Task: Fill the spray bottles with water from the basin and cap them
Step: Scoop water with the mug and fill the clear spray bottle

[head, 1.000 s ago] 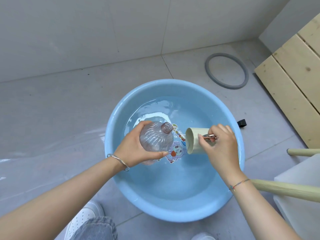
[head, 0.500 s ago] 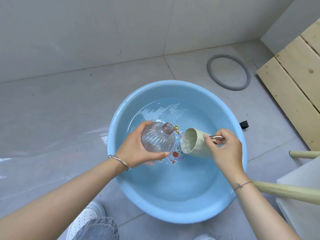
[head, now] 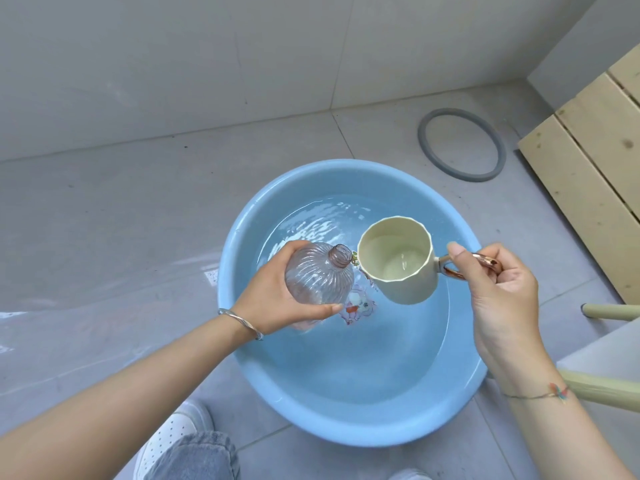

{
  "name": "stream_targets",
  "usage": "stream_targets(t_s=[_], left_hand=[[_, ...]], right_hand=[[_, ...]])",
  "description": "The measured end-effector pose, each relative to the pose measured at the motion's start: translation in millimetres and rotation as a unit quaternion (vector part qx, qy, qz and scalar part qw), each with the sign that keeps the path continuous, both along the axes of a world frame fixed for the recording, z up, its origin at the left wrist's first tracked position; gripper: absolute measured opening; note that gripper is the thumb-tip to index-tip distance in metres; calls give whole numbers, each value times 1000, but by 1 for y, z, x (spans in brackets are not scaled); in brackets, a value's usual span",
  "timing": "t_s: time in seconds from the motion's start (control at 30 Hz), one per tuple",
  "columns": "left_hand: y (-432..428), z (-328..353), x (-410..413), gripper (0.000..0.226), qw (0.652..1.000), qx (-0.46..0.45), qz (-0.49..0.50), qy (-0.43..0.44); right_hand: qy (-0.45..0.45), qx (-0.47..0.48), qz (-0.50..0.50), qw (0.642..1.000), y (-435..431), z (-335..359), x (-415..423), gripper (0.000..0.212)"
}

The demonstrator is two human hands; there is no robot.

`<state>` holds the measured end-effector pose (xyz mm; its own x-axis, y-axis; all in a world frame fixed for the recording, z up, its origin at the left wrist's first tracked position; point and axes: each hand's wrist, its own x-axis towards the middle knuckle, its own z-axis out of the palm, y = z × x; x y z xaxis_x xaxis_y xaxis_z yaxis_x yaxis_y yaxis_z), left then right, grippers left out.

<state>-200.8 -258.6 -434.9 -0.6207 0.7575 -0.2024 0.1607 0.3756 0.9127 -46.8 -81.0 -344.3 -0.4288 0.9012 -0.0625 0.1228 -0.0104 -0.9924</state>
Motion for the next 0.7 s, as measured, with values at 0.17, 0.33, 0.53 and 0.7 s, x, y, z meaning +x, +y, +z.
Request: stream_targets(t_s=[0.17, 0.33, 0.53, 0.7], left_hand=[[0, 1, 0, 88, 1000, 5, -4, -6], [0, 1, 1, 86, 1000, 1, -9, -2], [0, 2, 2, 87, 1000, 1, -13, 0], [0, 3, 3, 86, 1000, -3, -14, 4]], right_hand=[[-5, 49, 3, 999, -2, 16, -2, 42], [-37, 87, 24, 995, -3, 20, -1, 40], [-72, 167, 39, 983, -7, 21, 0, 42], [-92, 238, 55, 965, -9, 25, -2, 40]])
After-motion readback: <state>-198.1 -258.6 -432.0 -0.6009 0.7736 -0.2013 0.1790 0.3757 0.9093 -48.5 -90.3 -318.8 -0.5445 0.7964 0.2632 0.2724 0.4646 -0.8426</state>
